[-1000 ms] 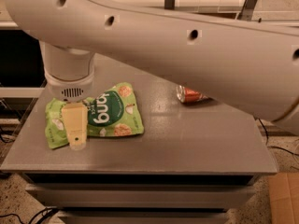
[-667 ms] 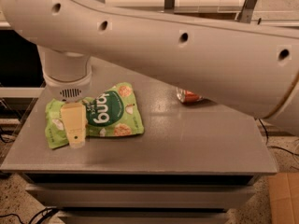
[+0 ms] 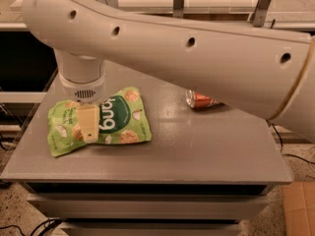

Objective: Pick green rice chip bag

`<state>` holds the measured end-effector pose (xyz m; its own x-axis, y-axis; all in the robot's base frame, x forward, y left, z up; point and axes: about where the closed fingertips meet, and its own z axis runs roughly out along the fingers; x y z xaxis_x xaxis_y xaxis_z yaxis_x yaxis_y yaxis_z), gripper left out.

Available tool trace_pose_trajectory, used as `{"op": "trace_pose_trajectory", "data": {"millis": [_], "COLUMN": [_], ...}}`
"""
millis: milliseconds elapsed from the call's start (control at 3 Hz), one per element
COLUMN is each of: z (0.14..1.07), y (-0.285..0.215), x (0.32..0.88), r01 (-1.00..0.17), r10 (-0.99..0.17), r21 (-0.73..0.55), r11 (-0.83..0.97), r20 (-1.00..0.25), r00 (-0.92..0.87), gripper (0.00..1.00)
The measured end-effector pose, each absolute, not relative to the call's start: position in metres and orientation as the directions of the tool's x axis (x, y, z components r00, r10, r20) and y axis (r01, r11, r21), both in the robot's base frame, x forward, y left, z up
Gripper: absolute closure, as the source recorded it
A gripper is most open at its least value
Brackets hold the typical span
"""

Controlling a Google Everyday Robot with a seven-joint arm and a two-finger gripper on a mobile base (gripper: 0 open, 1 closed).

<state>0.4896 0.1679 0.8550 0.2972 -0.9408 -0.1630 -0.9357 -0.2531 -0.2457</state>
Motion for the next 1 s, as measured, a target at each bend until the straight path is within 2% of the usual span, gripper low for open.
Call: {"op": "trace_pose_trajectory", "data": {"millis": [1000], "z": [0.8515], "y": [0.1568], "x": [0.5028], "r01": [-0.936], "r10": [-0.944], "r21": [-0.252], "r11": [-0.245], "r20": [-0.157], "r00": [0.290], "gripper": [0.88]}}
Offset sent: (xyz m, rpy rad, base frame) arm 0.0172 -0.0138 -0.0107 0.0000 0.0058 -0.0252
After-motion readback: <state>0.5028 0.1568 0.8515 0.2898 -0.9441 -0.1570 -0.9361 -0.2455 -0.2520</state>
